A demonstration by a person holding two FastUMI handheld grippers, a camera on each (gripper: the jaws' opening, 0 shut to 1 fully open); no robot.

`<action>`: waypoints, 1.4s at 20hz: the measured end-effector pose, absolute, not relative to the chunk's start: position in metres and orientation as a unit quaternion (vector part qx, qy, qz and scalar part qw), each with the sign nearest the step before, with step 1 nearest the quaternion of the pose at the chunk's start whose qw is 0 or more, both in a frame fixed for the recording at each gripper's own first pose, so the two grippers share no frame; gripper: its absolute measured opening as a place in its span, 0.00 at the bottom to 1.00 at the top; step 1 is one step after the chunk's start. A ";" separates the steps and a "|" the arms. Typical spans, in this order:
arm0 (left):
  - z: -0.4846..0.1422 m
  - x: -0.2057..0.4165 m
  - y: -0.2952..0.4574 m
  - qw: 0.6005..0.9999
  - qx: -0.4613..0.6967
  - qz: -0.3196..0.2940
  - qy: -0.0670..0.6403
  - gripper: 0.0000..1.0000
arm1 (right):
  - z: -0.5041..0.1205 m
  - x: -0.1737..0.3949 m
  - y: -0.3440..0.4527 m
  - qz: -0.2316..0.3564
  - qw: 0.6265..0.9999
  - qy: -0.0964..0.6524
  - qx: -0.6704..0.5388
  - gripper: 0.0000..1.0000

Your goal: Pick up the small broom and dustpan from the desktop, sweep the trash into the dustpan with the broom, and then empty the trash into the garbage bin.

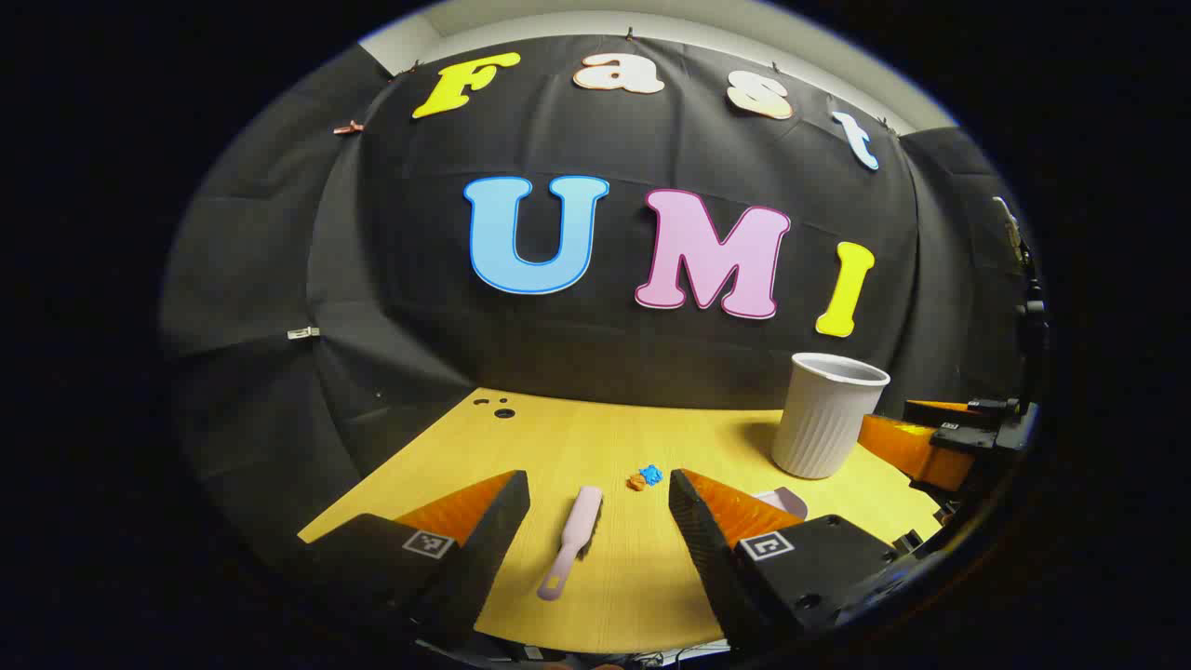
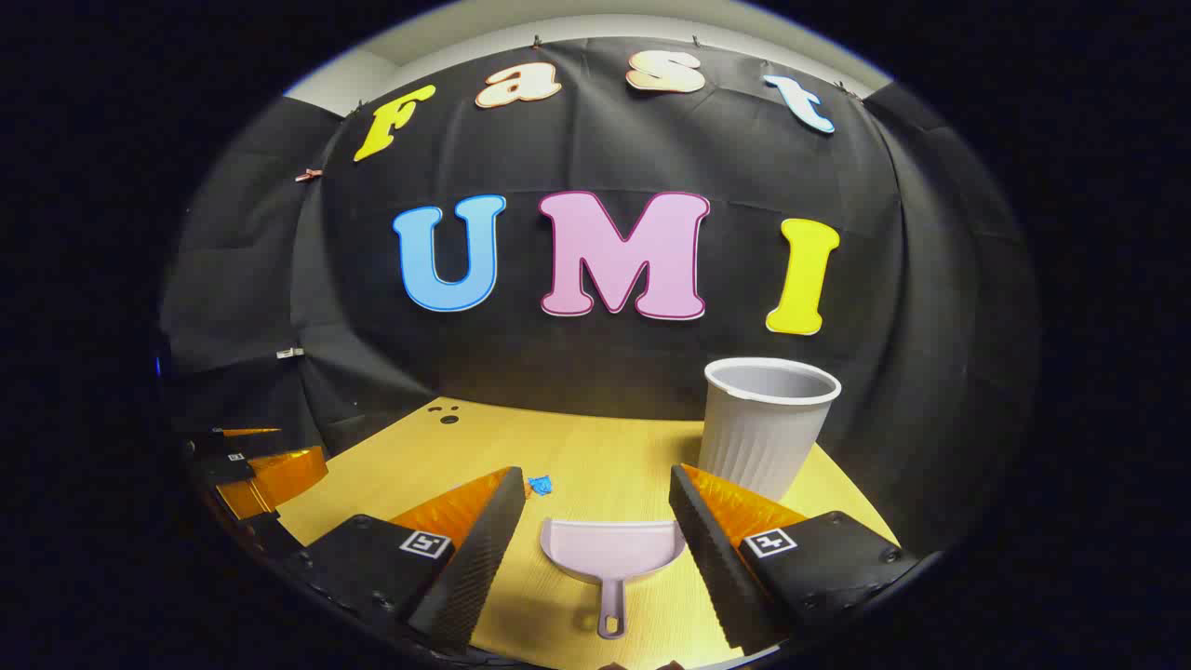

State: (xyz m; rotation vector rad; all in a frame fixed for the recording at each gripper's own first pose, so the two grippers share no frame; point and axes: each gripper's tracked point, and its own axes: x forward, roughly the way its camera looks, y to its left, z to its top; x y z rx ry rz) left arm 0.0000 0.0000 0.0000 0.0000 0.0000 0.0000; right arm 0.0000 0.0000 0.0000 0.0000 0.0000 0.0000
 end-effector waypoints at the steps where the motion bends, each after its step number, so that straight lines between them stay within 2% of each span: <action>1: -0.002 0.005 0.001 1.000 0.001 -0.001 0.003 0.95 | -0.001 0.004 0.000 -0.001 1.000 0.002 0.000 0.98; 19: -0.031 0.052 0.022 0.997 0.008 -0.015 0.074 0.95 | -0.038 0.039 -0.011 0.006 0.998 0.059 0.008 0.98; 24: -0.051 0.079 0.035 0.992 0.031 -0.009 0.118 0.95 | -0.051 0.048 -0.012 0.008 0.997 0.080 0.006 0.98; 28: -0.080 0.104 0.032 0.982 0.038 -0.033 0.183 0.95 | -0.061 0.056 -0.012 0.014 0.995 0.095 0.001 0.98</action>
